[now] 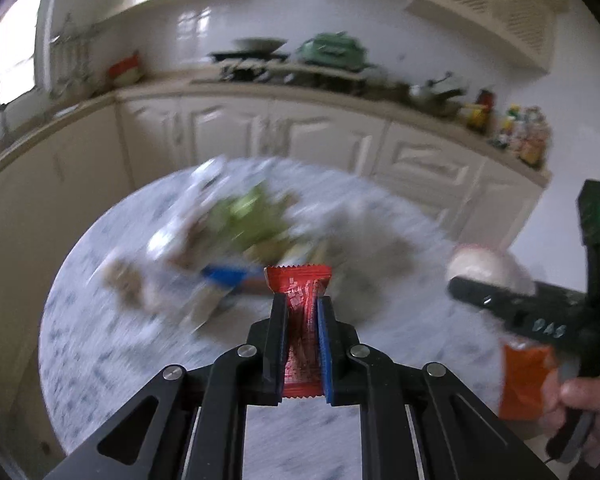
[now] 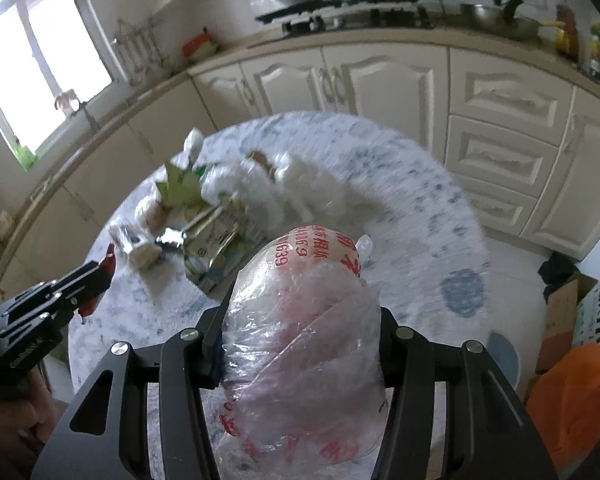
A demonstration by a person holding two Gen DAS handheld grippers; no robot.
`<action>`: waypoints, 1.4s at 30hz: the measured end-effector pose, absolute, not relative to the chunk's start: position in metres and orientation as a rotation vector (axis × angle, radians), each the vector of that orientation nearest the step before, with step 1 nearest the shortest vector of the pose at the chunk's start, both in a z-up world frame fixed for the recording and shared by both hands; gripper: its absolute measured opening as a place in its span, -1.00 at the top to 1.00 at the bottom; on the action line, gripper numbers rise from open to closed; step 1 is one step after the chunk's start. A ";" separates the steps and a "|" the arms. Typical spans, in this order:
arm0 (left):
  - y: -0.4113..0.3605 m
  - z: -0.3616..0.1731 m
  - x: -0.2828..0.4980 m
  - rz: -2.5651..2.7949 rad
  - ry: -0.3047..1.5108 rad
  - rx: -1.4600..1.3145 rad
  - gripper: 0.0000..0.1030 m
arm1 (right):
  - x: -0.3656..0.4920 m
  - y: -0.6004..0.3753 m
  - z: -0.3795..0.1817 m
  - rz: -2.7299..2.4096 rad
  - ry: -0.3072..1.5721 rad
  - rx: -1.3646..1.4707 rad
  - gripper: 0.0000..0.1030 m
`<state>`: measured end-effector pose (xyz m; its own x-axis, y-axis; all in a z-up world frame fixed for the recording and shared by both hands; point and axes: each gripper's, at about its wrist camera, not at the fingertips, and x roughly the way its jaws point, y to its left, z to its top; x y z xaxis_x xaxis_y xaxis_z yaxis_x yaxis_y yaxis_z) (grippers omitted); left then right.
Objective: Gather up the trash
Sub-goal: 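Lift both held items and carry them over the blue bucket bin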
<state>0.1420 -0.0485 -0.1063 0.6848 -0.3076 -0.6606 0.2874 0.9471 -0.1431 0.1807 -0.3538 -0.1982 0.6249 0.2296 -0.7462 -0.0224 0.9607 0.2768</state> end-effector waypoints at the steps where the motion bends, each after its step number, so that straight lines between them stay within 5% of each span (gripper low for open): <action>1: -0.057 -0.101 0.142 -0.354 0.735 -0.023 0.81 | 0.177 -0.363 -0.194 0.134 0.872 0.264 -0.01; 16: -0.247 -0.094 0.160 -0.759 0.758 0.115 0.81 | 0.110 -0.546 -0.196 -0.231 0.811 0.435 -0.01; 33: -0.473 -0.252 0.269 -0.905 1.148 0.280 0.78 | 0.105 -0.671 -0.347 -0.411 1.021 0.708 -0.02; 37: -0.510 -0.282 0.294 -0.897 1.213 0.317 0.65 | 0.109 -0.684 -0.372 -0.426 1.051 0.751 -0.11; 39: -0.523 -0.288 0.300 -0.885 1.224 0.332 0.38 | 0.108 -0.687 -0.379 -0.438 1.062 0.765 -0.28; 41: -0.532 -0.291 0.305 -0.857 1.212 0.336 -0.33 | 0.106 -0.691 -0.384 -0.444 1.062 0.786 -0.37; 42: -0.532 -0.288 0.305 -0.848 1.197 0.331 -0.46 | 0.105 -0.692 -0.385 -0.446 1.060 0.795 -0.48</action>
<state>0.3050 -0.5317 -0.2881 0.1118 -0.3990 -0.9101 0.7262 0.6580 -0.1993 0.1049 -0.6924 -0.3854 0.4397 0.0426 -0.8971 0.6715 0.6478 0.3599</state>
